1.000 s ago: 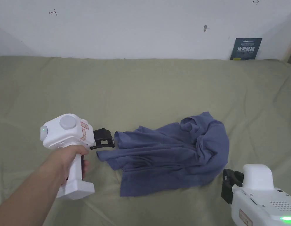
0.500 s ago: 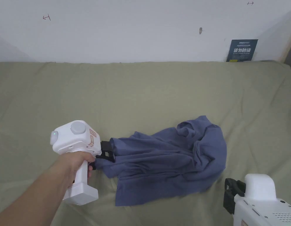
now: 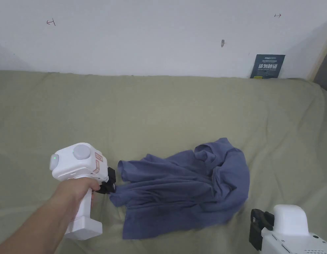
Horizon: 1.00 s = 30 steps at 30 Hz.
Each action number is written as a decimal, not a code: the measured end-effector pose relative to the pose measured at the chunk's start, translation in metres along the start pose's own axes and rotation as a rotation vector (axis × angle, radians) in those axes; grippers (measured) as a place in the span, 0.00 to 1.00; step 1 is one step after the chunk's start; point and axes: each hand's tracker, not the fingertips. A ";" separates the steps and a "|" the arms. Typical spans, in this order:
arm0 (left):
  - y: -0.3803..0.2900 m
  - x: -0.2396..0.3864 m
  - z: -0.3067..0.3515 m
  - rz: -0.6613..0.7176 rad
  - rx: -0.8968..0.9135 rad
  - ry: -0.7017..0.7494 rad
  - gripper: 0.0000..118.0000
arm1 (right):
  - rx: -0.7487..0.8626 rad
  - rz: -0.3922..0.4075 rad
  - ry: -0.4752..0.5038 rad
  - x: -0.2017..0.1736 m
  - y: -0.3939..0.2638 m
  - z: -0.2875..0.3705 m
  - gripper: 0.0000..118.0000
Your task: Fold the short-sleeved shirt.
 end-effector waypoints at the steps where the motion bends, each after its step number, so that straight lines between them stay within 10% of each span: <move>1: -0.001 0.001 0.001 -0.030 -0.002 0.027 0.04 | -0.004 0.004 -0.001 -0.001 0.002 -0.003 0.00; 13: -0.024 -0.014 0.018 -0.169 0.178 -0.091 0.04 | -0.173 0.055 0.061 0.014 0.156 -0.149 0.00; 22: -0.020 -0.020 0.005 -0.225 0.224 -0.134 0.04 | -0.601 -0.158 -0.052 0.028 0.241 -0.354 0.02; 23: -0.022 -0.020 0.006 -0.237 0.224 -0.129 0.04 | -0.618 -0.164 -0.081 0.029 0.241 -0.366 0.16; 25: -0.018 -0.021 0.002 -0.250 0.218 -0.135 0.04 | -0.618 -0.196 -0.135 0.033 0.235 -0.387 0.93; 30: -0.017 -0.024 -0.005 -0.256 0.210 -0.146 0.04 | -0.571 -0.277 -0.101 0.048 0.241 -0.394 0.99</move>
